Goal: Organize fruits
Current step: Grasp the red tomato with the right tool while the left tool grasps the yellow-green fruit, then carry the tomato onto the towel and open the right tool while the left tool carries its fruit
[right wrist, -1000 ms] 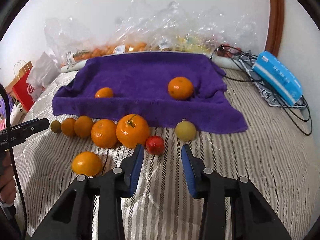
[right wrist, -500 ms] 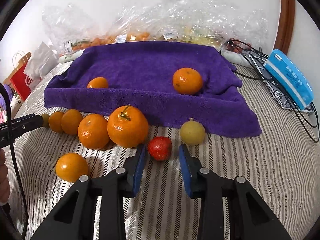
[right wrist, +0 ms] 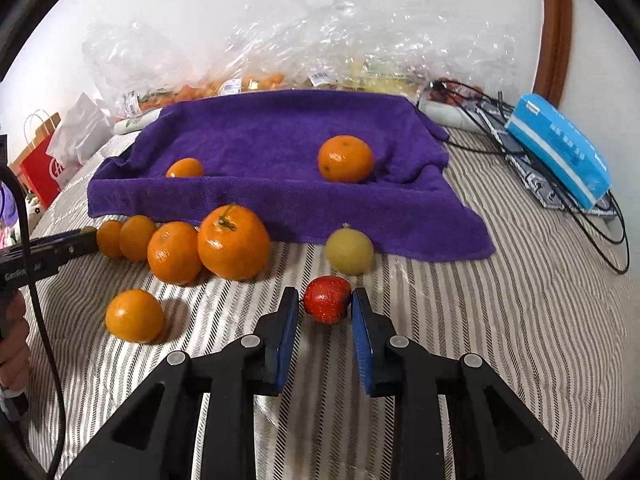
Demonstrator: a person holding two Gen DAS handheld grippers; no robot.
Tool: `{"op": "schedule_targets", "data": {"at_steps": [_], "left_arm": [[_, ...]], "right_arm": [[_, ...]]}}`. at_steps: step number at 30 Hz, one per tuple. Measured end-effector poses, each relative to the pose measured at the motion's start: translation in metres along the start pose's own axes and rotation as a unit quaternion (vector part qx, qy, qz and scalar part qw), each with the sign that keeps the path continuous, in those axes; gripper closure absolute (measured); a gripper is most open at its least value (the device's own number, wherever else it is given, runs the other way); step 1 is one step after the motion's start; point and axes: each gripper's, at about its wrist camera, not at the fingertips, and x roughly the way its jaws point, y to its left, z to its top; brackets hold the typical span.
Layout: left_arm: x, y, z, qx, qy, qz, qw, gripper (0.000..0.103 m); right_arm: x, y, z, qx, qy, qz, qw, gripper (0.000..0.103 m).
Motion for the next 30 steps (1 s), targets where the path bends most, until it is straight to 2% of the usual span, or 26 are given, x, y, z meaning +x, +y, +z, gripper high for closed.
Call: {"op": "schedule_targets", "data": {"at_steps": [1, 6, 12, 30], "left_arm": [[0.0, -0.001, -0.001, 0.002, -0.001, 0.002, 1.0, 0.079], [-0.004, -0.004, -0.003, 0.005, 0.0, -0.023, 0.9997, 0.079], [-0.022, -0.011, -0.002, 0.007, -0.012, -0.027, 0.9995, 0.079], [-0.089, -0.021, -0.003, 0.008, -0.061, -0.046, 0.997, 0.078]], "right_arm": [[0.0, -0.003, 0.0, 0.008, 0.001, 0.006, 1.0, 0.076], [-0.001, -0.009, 0.0, 0.022, -0.002, 0.014, 1.0, 0.076], [-0.01, -0.009, -0.001, 0.023, -0.013, 0.013, 1.0, 0.076], [-0.069, 0.004, 0.012, 0.013, -0.063, 0.016, 0.998, 0.076]]}}
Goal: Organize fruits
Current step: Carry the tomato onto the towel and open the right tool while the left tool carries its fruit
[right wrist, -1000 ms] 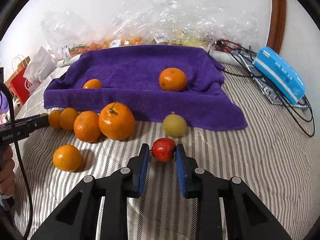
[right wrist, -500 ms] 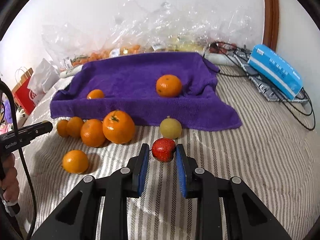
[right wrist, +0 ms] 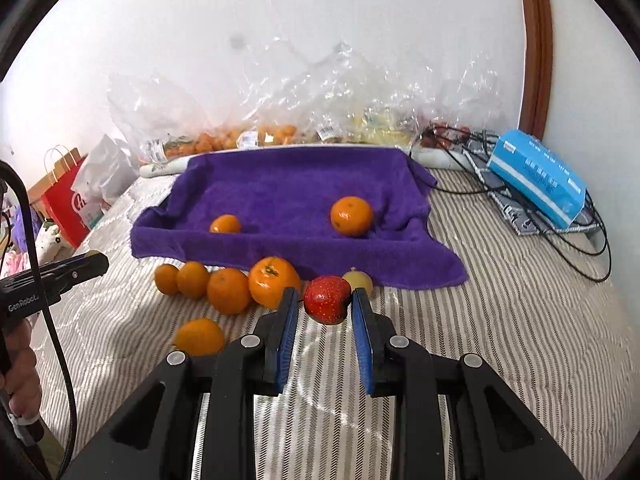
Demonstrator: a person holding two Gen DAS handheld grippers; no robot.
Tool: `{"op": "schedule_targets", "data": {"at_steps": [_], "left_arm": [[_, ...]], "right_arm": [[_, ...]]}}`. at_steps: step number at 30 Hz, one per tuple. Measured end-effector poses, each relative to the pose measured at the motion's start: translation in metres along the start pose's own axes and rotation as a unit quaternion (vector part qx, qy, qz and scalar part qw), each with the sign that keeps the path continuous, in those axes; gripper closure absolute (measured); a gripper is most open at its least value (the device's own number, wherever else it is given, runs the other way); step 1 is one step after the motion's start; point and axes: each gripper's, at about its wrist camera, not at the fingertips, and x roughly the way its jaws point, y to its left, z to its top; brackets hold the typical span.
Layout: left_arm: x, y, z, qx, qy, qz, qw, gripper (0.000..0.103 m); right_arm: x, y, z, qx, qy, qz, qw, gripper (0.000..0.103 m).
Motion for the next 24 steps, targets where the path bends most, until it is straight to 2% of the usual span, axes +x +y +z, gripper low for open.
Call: {"op": "schedule_targets", "data": {"at_steps": [12, 24], "left_arm": [[-0.03, -0.01, 0.015, 0.01, -0.039, -0.018, 0.999, 0.078], [-0.012, -0.015, 0.052, 0.01, -0.058, -0.008, 0.9982, 0.078]], "right_arm": [[-0.024, 0.017, 0.015, -0.014, -0.022, 0.007, 1.0, 0.076], [-0.023, 0.028, 0.054, -0.038, -0.062, 0.015, 0.997, 0.076]]}}
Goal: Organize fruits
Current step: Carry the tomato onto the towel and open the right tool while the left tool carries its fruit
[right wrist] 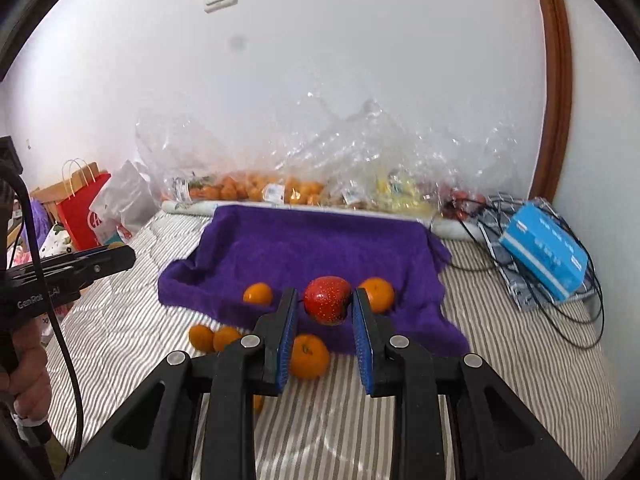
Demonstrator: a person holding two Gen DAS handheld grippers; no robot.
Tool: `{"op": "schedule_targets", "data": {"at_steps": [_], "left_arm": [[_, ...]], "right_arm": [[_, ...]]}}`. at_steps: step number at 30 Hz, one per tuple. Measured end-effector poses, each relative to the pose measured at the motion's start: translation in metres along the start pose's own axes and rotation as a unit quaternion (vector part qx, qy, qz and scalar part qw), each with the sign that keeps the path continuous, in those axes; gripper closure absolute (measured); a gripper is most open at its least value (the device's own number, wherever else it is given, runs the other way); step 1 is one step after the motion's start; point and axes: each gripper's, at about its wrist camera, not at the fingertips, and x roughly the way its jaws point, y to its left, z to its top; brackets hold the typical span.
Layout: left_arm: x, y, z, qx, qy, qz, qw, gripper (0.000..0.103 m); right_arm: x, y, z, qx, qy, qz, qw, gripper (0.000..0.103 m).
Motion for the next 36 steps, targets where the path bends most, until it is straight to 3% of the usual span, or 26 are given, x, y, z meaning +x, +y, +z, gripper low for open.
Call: {"op": "schedule_targets", "data": {"at_steps": [13, 22, 25, 36], "left_arm": [[0.075, 0.001, 0.04, -0.007, 0.001, 0.014, 0.9999, 0.078], [0.121, 0.02, 0.018, -0.04, 0.033, 0.021, 0.9985, 0.078], [0.128, 0.026, 0.012, -0.058, 0.042, 0.024, 0.9971, 0.078], [0.149, 0.026, 0.002, -0.055, 0.068, 0.048, 0.995, 0.078]], "right_arm": [[0.064, -0.01, 0.036, 0.008, -0.008, 0.0, 1.0, 0.076], [0.116, -0.027, 0.02, 0.021, 0.028, -0.001, 0.999, 0.076], [0.119, -0.032, 0.017, 0.022, 0.025, -0.004, 0.999, 0.076], [0.139, -0.042, 0.003, 0.038, 0.052, 0.005, 0.998, 0.076]]}}
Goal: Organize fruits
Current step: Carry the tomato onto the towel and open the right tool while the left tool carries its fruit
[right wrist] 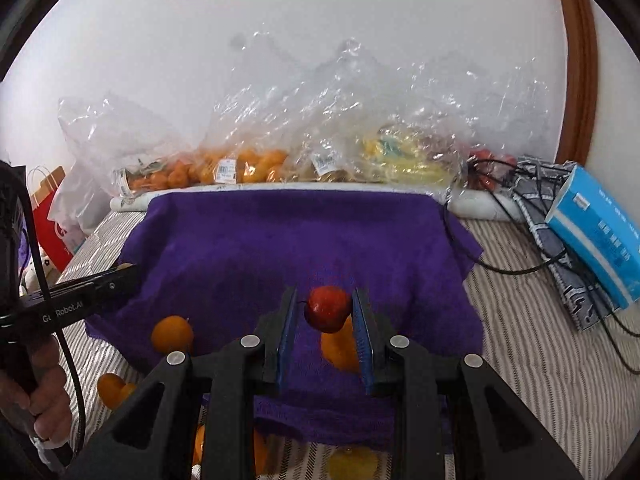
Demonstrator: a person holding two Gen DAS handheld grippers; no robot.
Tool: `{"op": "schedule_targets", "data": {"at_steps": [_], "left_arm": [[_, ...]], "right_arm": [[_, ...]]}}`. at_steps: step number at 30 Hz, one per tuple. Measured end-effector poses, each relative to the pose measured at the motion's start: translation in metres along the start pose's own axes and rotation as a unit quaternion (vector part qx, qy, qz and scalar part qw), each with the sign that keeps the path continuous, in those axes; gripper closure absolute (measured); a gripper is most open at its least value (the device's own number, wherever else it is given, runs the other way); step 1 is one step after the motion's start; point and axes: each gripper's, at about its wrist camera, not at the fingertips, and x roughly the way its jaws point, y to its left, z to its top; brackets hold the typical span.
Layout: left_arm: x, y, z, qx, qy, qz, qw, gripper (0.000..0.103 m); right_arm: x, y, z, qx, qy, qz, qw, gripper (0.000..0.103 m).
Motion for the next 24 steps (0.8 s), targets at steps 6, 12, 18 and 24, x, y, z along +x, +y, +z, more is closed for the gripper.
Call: {"op": "schedule_targets", "data": {"at_steps": [6, 12, 18, 24], "left_arm": [[0.002, -0.001, -0.002, 0.0, 0.007, -0.003, 1.0, 0.078], [0.005, 0.0, -0.002, -0.003, 0.016, 0.001, 0.9999, 0.078], [0.012, -0.001, -0.005, 0.002, 0.034, -0.002, 0.9994, 0.078], [0.018, -0.006, -0.008, 0.017, 0.047, 0.011, 0.9987, 0.078]], "right_arm": [[0.003, 0.004, -0.004, -0.006, 0.001, 0.006, 1.0, 0.076], [0.007, 0.01, -0.008, -0.018, 0.007, 0.003, 1.0, 0.076], [0.009, 0.012, -0.01, -0.023, 0.009, 0.001, 1.0, 0.076], [0.008, 0.012, -0.01, -0.022, 0.009, 0.0, 1.0, 0.074]]}}
